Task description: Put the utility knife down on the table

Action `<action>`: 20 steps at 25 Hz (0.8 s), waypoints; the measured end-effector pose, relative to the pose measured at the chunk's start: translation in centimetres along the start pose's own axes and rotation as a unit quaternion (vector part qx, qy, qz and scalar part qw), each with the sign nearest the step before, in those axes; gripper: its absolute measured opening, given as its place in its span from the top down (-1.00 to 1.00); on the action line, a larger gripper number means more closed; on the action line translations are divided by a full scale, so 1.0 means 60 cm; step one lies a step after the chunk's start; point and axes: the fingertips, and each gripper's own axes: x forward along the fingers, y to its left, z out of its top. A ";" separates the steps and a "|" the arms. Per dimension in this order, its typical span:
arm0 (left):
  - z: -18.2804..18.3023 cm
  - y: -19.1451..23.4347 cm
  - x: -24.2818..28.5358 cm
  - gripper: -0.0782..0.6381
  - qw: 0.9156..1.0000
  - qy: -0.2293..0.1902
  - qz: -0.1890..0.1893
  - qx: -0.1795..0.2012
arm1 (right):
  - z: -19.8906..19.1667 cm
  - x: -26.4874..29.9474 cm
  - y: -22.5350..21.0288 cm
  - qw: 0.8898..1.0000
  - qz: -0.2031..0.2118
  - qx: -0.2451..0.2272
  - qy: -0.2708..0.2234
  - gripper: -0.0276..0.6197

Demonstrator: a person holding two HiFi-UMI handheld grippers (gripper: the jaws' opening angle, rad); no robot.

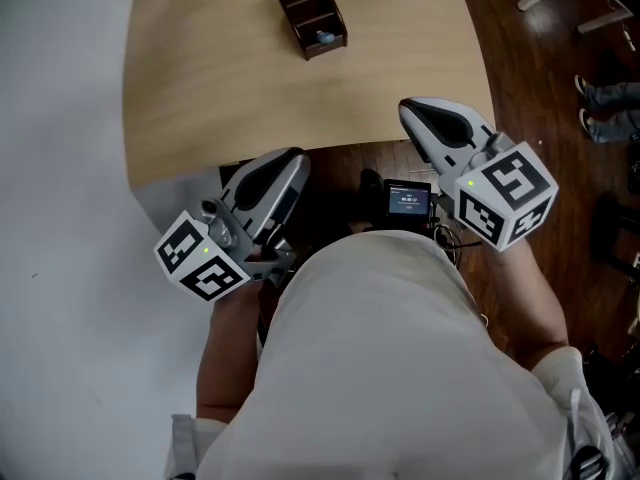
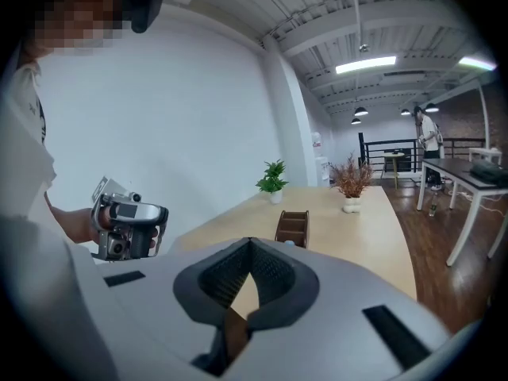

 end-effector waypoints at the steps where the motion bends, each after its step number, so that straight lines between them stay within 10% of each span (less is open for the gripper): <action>1: 0.000 -0.002 -0.005 0.77 1.000 -0.001 0.001 0.000 | 0.004 -0.007 0.003 1.000 0.000 0.005 -0.004 0.91; 20: -0.001 -0.020 -0.014 0.77 1.000 0.001 -0.013 0.003 | 0.035 -0.054 0.017 0.999 -0.011 -0.001 -0.032 0.91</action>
